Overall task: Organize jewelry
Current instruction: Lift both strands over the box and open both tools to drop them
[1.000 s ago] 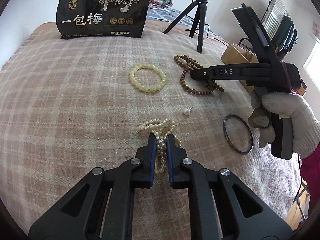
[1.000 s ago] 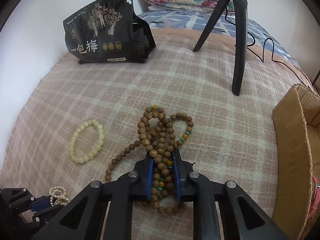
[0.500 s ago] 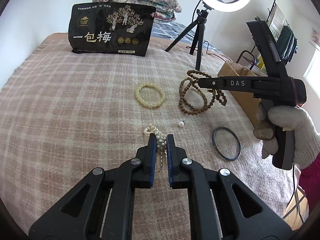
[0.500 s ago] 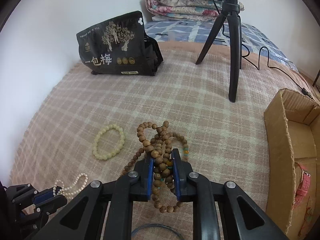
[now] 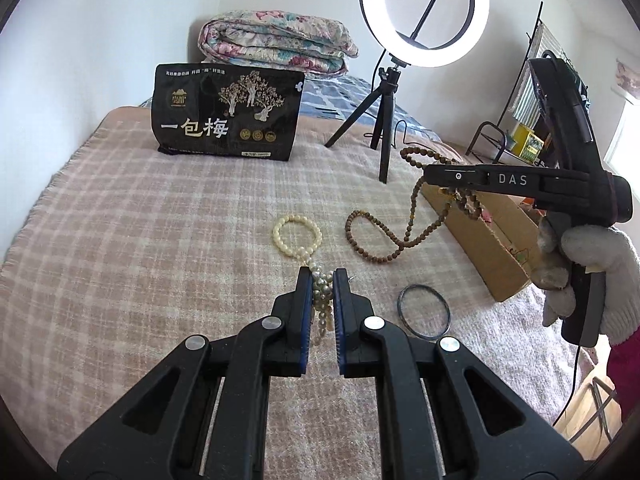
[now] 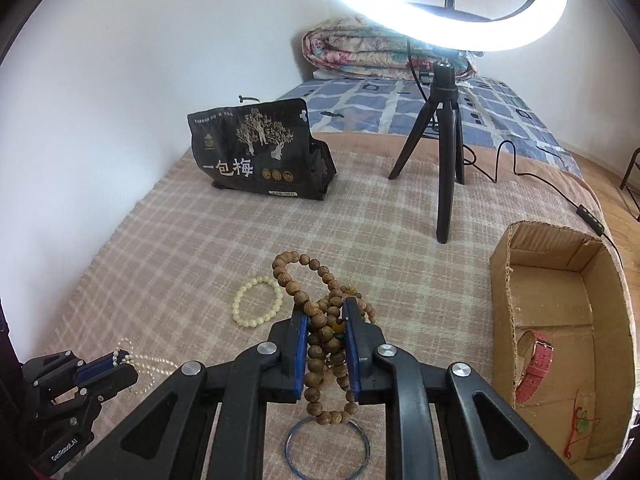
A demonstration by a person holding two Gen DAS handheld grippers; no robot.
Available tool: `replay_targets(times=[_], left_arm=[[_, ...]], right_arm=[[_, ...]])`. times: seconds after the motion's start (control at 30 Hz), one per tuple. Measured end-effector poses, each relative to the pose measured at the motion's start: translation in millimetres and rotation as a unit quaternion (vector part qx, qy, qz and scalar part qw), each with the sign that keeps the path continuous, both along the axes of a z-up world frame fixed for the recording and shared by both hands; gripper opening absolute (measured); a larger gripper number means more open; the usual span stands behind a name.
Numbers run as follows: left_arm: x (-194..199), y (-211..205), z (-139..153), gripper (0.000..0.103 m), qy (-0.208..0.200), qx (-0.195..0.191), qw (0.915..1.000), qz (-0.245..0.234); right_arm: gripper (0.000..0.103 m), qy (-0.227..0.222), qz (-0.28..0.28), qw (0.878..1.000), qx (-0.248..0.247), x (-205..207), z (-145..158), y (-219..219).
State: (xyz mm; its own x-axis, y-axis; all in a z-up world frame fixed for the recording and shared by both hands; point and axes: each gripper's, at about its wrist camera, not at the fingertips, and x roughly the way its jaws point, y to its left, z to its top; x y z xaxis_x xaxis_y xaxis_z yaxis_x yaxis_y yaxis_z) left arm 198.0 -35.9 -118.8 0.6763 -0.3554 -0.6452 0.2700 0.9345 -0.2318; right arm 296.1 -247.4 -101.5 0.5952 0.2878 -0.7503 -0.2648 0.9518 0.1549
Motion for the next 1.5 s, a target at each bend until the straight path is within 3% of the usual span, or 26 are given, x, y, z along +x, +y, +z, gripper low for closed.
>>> replay_targets(times=[0.47,0.9,1.17,1.5], left_arm=[[-15.1,-19.0,65.4,0.008,-0.050,-0.002,0.9985,-0.020],[-32.7,-63.7,113.0,0.008,-0.081,0.001,0.9945,-0.067],[-31.9,-109.6,127.9,0.008,-0.082,0.002,0.9907,-0.108],[-19.6,-181.6,122.7,0.008,-0.070,0.004,0.9843,-0.162]], right_arm=[[0.010,-0.057,-0.014,0.998,0.006,-36.8,95.2,-31.9],[0.010,-0.097,-0.044,0.994,-0.001,-77.0,160.5,-75.5],[0.010,-0.106,-0.067,0.992,-0.007,-83.6,179.0,-108.7],[0.010,-0.101,-0.106,0.989,-0.011,-67.8,174.4,-167.0]])
